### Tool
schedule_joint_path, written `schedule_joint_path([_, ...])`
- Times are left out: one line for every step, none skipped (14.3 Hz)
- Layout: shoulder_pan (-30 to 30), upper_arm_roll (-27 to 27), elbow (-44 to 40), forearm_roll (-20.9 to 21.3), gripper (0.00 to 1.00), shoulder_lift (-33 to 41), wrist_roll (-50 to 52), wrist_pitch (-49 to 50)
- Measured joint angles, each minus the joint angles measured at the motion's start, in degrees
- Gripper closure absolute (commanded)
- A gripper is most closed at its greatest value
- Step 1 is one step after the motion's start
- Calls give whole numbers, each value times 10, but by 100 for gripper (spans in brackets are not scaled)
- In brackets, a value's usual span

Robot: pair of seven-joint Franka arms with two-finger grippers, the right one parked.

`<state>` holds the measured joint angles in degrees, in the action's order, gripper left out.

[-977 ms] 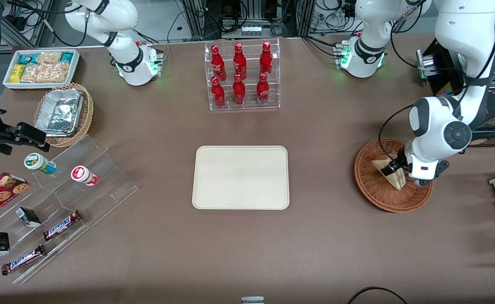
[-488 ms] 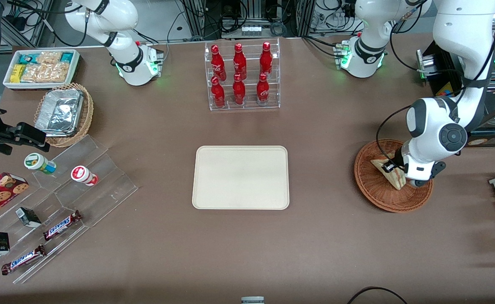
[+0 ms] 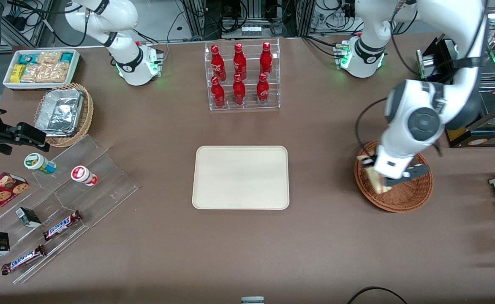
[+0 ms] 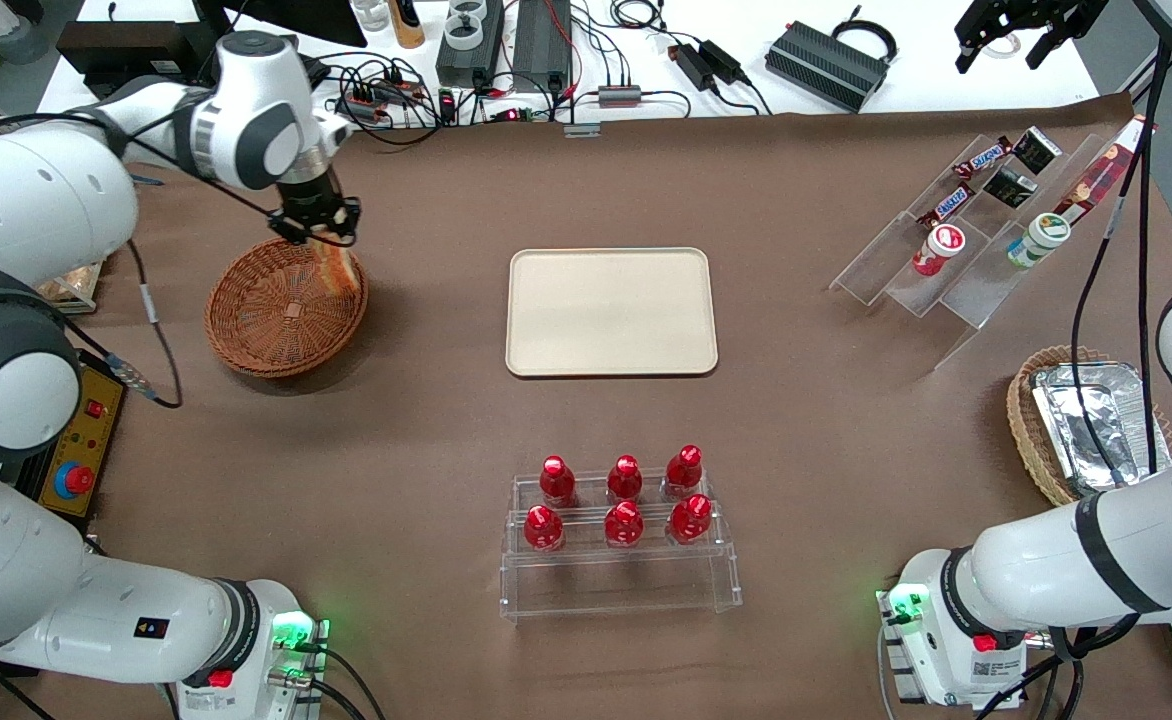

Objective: Place sandwich from basket to tray
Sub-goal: 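Lift the sandwich and carry it with the left gripper over the tray, then lower the sandwich onto the tray and open the left gripper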

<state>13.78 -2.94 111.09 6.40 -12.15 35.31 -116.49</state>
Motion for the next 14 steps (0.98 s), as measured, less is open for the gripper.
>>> schedule_joint_path([19,-1,-10,0,79,-9,0,0])
schedule_joint_path([34,-2,-22,0,80,-19,0,0])
schedule_joint_path([44,-7,-36,0,80,-32,-1,-1])
schedule_joint_path([51,-17,-53,-1,79,-48,-1,-2])
schedule_joint_path([57,-29,-73,-4,79,-67,-1,-2])
schedule_joint_path([62,-40,-93,-8,79,-87,0,-2])
schedule_joint_path([70,-48,-114,-11,79,-108,0,-3])
schedule_joint_path([83,-52,-135,-13,79,-129,0,-4])
schedule_joint_path([98,-54,-153,-13,79,-149,0,-4])
schedule_joint_path([113,-54,-169,-13,79,-167,0,-4])
schedule_joint_path([128,-55,-182,-13,79,-184,0,-7])
schedule_joint_path([142,-55,-194,-13,78,-202,1,-16])
schedule_joint_path([153,-55,-203,-13,78,-218,1,-32])
schedule_joint_path([162,-55,-209,-13,78,-233,1,-49])
